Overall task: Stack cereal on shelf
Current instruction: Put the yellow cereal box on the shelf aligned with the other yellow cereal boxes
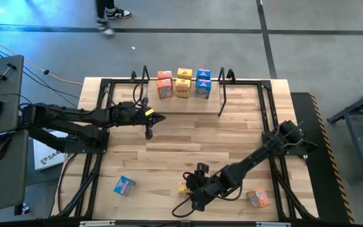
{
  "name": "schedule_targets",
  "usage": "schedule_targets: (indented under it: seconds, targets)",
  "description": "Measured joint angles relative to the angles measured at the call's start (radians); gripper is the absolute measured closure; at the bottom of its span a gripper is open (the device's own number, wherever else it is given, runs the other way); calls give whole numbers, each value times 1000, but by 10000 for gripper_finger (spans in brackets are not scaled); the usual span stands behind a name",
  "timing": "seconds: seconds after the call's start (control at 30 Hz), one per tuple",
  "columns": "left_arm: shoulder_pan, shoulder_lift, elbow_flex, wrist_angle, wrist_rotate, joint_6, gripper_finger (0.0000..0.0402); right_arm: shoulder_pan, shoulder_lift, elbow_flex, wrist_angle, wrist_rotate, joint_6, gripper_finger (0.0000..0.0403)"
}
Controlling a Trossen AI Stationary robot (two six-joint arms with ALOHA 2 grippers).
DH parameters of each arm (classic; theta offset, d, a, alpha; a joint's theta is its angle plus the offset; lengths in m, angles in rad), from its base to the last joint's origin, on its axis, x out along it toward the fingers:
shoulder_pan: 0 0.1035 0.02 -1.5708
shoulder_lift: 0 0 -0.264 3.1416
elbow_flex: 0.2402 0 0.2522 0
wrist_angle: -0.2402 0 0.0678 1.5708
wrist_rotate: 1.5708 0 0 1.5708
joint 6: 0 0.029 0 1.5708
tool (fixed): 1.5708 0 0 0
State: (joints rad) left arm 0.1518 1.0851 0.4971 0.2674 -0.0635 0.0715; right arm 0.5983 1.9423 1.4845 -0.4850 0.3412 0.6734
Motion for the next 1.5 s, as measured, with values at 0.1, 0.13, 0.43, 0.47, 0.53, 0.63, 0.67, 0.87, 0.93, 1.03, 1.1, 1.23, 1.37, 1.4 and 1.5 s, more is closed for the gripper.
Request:
schedule_targets:
  seconds: [0.1,0.13,0.43,0.47,0.53,0.63,0.67,0.87,0.93,1.03,1.1,1.23,1.37,1.4,1.5]
  targets:
    - [-11,0,-42,61,0,-17,385,-1,0,0,0,-1,1,208]
    - [-13,0,-57,79,0,-25,385,-1,0,0,0,-1,1,226]
    - [-23,-15,-178,247,0,-72,385,-25,1,63,-21,1,-113,287]
    - [-23,-15,-189,260,0,-75,385,-36,1,82,-47,2,-135,283]
    - [-21,-14,-206,282,0,-79,385,-63,1,127,-104,15,-190,276]
    - [-20,-15,-228,347,0,-78,385,-126,1,220,-229,30,-299,271]
    - [-20,-14,-238,363,0,-78,385,-153,1,255,-269,30,-345,271]
    - [-20,-20,-286,444,0,-104,385,-359,-1,445,-459,-18,-651,270]
    - [-20,-20,-307,475,0,-119,385,-444,-3,471,-477,-47,-737,270]
    - [-20,-20,-326,504,0,-123,385,-583,-2,464,-473,-124,-846,270]
    - [-20,-20,-329,502,0,-123,385,-670,-2,444,-457,-161,-894,270]
    - [-22,-20,-329,512,0,-122,385,-817,-1,390,-374,-221,-943,270]
    - [-22,-20,-329,517,0,-122,385,-908,-1,317,-295,-283,-944,270]
    - [-22,-20,-329,518,0,-121,385,-920,0,298,-282,-286,-944,270]
    - [-22,-20,-329,518,0,-121,385,-941,-1,250,-237,-300,-944,270]
